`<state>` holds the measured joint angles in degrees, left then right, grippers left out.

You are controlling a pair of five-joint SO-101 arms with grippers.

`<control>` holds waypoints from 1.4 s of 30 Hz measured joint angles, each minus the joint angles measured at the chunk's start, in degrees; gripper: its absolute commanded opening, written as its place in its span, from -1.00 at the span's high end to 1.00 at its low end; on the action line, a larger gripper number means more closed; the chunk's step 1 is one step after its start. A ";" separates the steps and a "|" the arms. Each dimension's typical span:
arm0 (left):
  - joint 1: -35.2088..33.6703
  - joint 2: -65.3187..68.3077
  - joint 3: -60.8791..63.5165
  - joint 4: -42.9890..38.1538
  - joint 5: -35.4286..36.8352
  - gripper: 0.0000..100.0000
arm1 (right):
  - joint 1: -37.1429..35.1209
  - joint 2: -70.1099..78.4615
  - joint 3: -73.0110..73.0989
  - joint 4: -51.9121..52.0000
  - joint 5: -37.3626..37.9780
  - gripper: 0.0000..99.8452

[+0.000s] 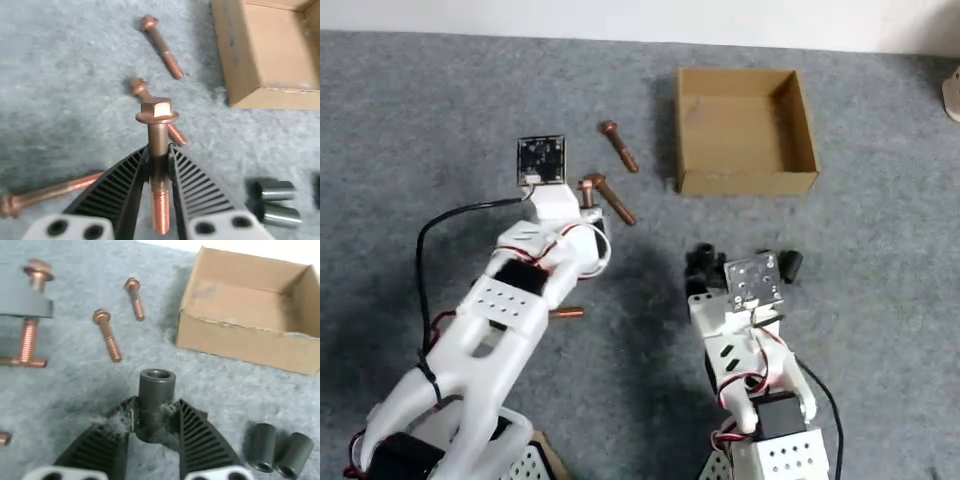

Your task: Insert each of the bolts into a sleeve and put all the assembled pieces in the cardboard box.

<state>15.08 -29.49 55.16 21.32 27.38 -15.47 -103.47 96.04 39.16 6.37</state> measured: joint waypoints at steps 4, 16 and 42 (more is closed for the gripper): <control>4.40 0.00 -0.70 -0.09 0.70 0.99 | -2.99 0.00 0.00 2.81 0.00 0.99; 8.44 0.00 -4.31 -0.09 5.71 0.99 | -6.33 0.00 0.00 0.97 -0.97 0.99; 11.08 -30.77 11.16 -5.45 -1.49 0.99 | -12.66 0.00 0.00 -7.56 -4.84 0.99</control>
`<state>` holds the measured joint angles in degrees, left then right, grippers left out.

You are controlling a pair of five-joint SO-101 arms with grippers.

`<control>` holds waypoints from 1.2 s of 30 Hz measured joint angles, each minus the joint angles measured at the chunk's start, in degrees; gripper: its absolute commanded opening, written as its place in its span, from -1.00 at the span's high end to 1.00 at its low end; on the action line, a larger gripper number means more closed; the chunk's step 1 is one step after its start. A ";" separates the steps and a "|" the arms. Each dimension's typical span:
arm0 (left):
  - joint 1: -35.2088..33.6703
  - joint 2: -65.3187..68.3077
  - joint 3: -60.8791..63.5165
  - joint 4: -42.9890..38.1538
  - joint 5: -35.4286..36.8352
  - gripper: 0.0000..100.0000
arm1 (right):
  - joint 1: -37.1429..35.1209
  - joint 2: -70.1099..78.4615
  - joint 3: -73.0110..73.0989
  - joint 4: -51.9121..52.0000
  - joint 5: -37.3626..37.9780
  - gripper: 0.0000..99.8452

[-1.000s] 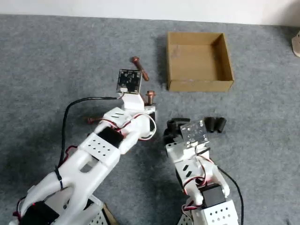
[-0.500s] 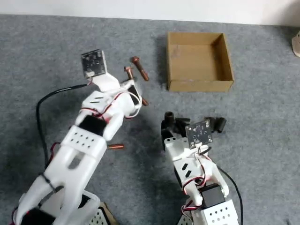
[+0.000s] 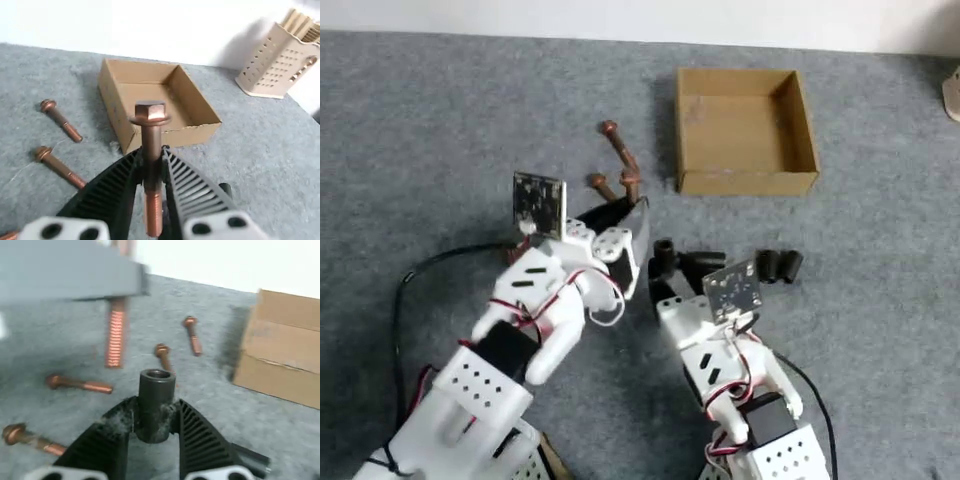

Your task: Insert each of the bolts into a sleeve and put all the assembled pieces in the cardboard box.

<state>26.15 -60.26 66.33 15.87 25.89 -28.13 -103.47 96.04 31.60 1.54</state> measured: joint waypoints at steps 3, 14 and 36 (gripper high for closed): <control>-0.35 -0.62 2.11 -4.92 -0.18 0.99 | -2.29 0.00 0.00 1.05 0.00 0.99; 0.09 -0.70 6.42 -8.00 5.71 0.99 | -4.40 0.00 0.00 1.49 0.00 0.99; 6.33 -2.46 13.98 -4.75 4.66 0.98 | -1.85 0.18 0.00 1.67 0.00 0.99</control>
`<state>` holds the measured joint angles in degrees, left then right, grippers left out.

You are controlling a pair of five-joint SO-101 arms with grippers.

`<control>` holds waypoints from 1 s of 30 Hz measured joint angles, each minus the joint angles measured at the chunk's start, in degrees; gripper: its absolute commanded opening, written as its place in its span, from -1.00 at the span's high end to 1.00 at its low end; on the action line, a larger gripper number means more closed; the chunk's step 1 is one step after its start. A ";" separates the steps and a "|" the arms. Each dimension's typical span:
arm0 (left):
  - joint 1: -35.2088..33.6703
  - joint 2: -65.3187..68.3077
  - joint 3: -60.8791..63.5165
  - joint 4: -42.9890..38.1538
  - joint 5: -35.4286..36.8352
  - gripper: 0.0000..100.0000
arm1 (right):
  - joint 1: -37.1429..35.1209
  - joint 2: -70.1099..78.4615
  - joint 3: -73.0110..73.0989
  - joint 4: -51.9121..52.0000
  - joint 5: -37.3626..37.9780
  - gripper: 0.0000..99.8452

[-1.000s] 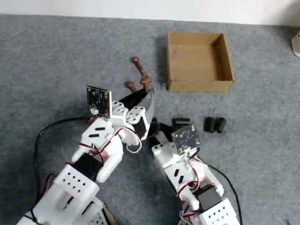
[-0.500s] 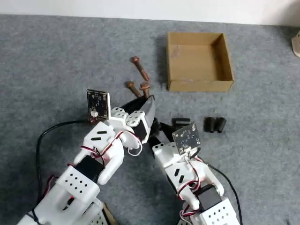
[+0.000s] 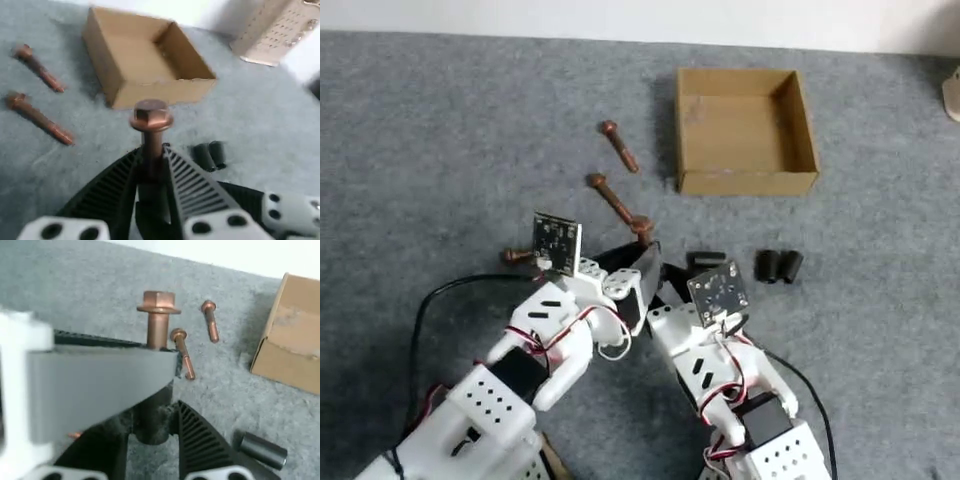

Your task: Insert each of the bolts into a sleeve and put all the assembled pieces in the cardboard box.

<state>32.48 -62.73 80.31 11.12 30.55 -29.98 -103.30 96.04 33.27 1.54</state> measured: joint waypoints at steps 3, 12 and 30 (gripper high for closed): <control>0.26 -0.09 0.09 0.00 -3.60 0.91 | -0.09 0.00 0.00 0.00 0.00 0.99; -2.99 -0.26 1.05 12.48 -9.32 0.23 | -0.09 0.18 0.00 3.87 0.00 0.99; -28.48 0.88 -1.85 33.23 -9.67 0.19 | 11.34 -0.09 -0.70 13.45 3.16 0.99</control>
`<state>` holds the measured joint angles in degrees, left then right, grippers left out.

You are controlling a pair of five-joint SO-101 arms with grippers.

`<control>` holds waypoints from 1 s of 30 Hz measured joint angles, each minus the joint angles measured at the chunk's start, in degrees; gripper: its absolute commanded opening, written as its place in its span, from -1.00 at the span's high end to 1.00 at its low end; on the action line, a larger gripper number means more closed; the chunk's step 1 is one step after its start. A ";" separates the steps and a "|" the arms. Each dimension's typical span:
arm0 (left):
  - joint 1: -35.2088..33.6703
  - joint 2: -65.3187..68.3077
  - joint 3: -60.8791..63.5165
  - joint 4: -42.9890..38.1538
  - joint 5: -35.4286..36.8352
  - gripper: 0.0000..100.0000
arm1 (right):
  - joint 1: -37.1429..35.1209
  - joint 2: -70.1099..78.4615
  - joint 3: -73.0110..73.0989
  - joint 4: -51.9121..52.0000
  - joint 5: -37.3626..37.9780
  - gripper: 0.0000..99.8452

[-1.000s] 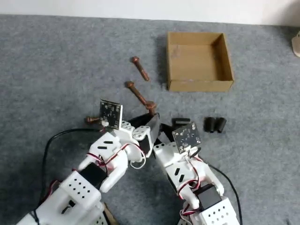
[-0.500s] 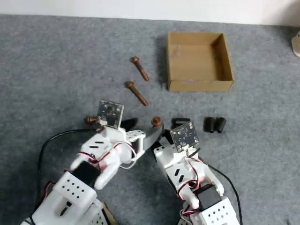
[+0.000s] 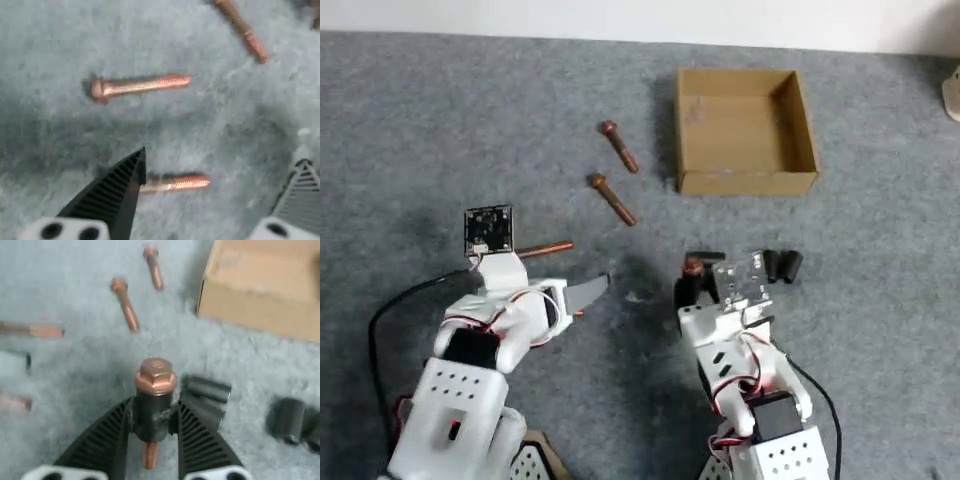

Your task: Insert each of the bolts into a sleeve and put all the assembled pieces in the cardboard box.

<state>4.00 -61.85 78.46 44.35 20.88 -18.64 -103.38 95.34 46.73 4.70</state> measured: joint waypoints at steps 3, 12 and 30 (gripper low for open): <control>-0.44 -0.09 1.05 0.00 0.00 0.19 | 0.35 -0.09 -0.53 1.05 0.53 0.99; -0.44 -0.18 1.23 0.09 -0.09 0.19 | 1.05 10.90 -8.53 -0.18 5.19 0.99; -0.26 -0.18 2.11 0.09 -0.09 0.18 | 6.68 76.13 -59.08 -9.23 4.04 0.99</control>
<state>3.74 -62.02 80.57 44.44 20.79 -11.96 -27.25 36.26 37.49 8.75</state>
